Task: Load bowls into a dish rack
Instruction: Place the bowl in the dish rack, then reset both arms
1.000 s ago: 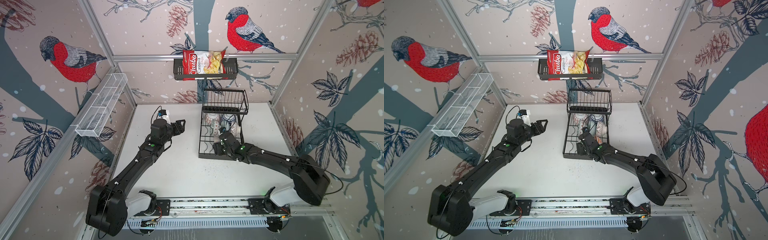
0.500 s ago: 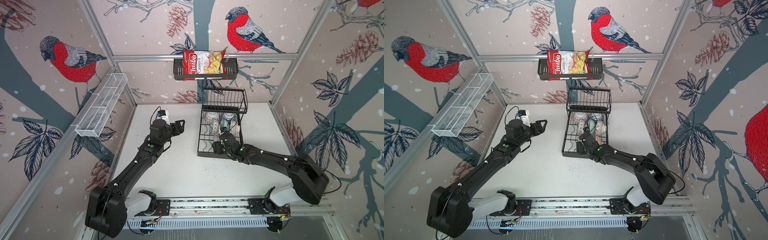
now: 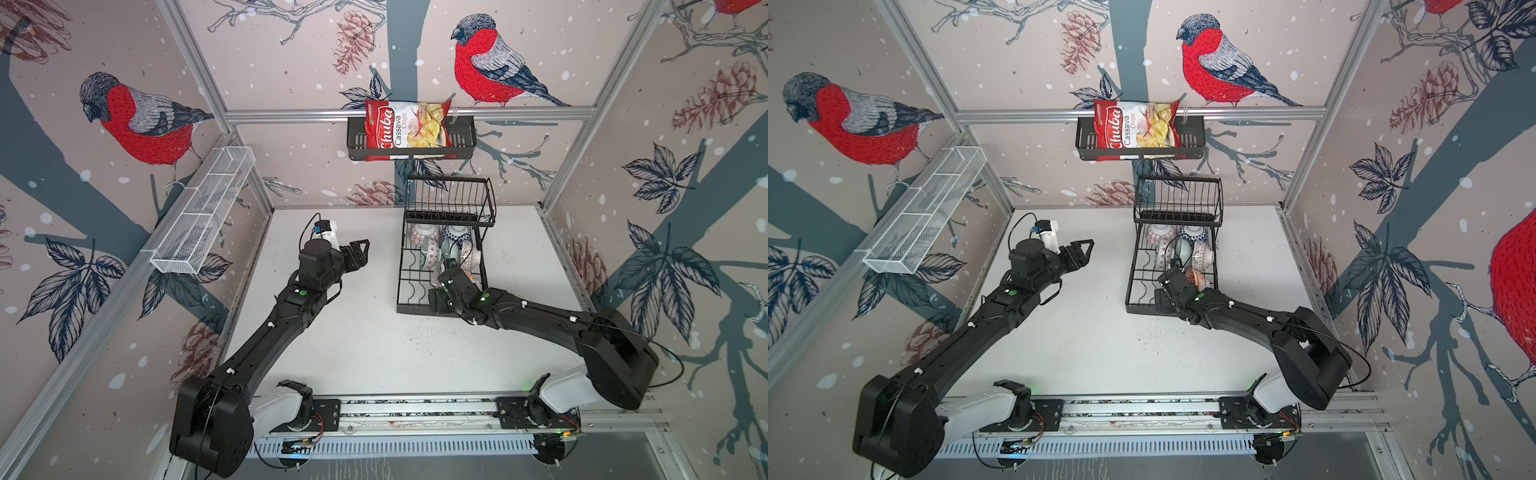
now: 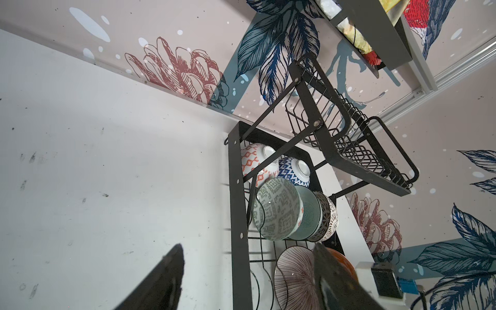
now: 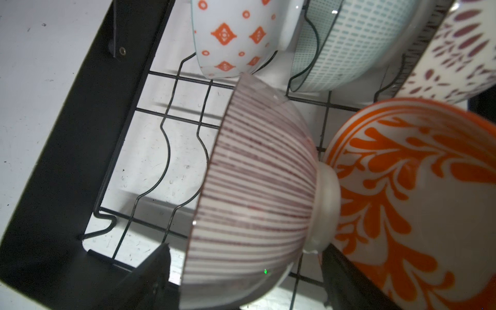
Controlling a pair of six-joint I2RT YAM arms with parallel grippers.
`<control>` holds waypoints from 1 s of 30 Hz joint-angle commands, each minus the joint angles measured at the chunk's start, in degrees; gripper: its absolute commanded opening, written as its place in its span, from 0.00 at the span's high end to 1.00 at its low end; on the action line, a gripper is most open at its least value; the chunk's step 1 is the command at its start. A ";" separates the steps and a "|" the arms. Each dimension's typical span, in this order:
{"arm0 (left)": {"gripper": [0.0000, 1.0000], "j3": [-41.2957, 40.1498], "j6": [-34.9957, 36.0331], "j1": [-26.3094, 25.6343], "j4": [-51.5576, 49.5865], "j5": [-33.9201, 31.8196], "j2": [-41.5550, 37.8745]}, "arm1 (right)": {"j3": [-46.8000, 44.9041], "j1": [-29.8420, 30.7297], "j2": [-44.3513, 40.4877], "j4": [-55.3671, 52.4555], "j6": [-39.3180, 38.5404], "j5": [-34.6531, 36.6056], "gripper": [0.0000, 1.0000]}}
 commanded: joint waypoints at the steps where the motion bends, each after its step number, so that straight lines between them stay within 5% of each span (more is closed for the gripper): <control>1: 0.26 -0.21 0.66 0.13 2.23 0.43 -0.45 | 1.22 0.40 -0.49 -2.37 -0.11 3.61 0.07; 21: 0.24 -0.36 3.77 1.96 -0.92 -4.24 -1.61 | 5.55 -2.39 -6.77 1.54 -1.06 10.70 0.00; 25: 0.22 -0.62 6.84 4.68 -4.81 -11.51 -3.26 | 5.60 -7.12 -8.77 1.48 -0.80 14.50 0.00; 30: 0.16 -4.17 10.49 5.06 -6.06 -30.78 -5.41 | 3.51 -15.02 -11.90 2.81 0.18 18.71 0.00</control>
